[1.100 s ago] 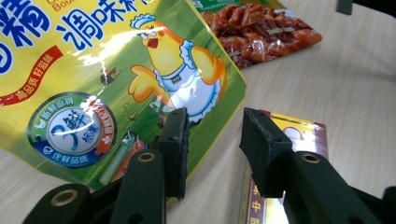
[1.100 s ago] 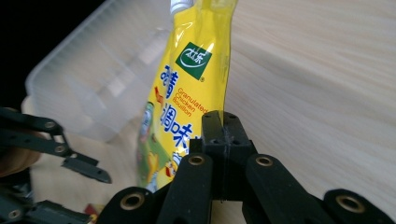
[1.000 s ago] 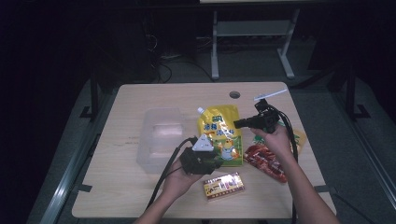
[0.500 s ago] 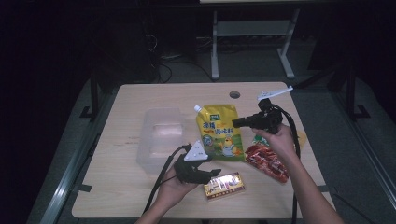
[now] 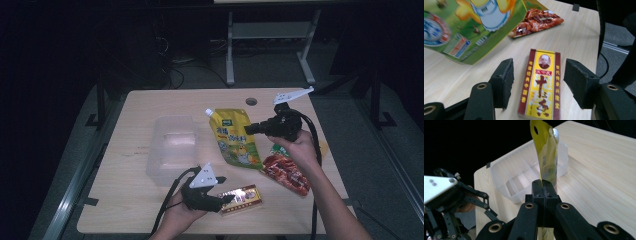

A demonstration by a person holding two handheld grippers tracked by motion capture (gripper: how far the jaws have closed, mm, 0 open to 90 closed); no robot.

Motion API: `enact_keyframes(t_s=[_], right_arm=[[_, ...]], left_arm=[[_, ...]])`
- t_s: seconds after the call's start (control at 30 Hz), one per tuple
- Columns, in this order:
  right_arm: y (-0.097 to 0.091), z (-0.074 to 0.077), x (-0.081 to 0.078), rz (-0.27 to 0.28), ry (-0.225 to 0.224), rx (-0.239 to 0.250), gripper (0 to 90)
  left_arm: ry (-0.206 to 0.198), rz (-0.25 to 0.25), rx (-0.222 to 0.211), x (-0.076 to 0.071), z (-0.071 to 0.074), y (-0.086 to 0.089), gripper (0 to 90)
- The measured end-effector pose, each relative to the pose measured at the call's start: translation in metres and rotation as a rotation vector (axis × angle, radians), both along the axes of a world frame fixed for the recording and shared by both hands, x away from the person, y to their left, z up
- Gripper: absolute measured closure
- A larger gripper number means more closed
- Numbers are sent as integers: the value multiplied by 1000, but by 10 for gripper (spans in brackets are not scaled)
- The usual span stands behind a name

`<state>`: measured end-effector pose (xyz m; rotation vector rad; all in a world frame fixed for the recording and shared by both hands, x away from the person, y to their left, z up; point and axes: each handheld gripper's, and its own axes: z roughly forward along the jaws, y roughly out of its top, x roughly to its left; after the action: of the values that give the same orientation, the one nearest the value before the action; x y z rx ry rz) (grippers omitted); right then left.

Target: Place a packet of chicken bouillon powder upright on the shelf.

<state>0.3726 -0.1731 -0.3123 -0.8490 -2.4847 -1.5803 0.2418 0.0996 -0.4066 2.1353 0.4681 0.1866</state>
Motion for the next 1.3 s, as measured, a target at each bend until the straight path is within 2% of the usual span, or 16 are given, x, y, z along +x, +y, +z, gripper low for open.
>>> enact_keyframes(t_s=[0.23,0.47,0.67,0.77,0.87,0.9,1.03,1.07,1.13,1.23,1.27,1.3], right_arm=[[13,19,-2,43,-28,13,900],[30,36,0,87,-48,44,900],[47,47,3,125,-71,52,900],[66,53,6,157,-80,63,900],[75,54,8,171,-85,70,900],[86,54,12,187,-84,75,900],[105,51,17,219,-72,78,900],[105,51,17,219,-72,78,900],[118,47,21,233,-67,82,900],[133,43,25,244,-63,77,900],[133,43,25,244,-63,77,900],[142,40,28,250,-59,78,900]], left_arm=[[12,-4,0,-7,-10,8,392],[-3,-19,-13,-11,-10,9,378],[8,-24,-33,-13,-11,9,369],[2,-36,-30,-15,-11,10,366],[10,-36,-32,-16,-12,10,359],[14,-38,-32,-17,-14,10,358],[17,-50,-30,-18,-15,9,358],[14,-52,-29,-18,-15,9,358],[5,-62,-31,-18,-15,9,358],[15,-63,-30,-19,-14,9,358],[15,-63,-30,-19,-14,9,357],[15,-61,-28,-19,-15,9,354]])
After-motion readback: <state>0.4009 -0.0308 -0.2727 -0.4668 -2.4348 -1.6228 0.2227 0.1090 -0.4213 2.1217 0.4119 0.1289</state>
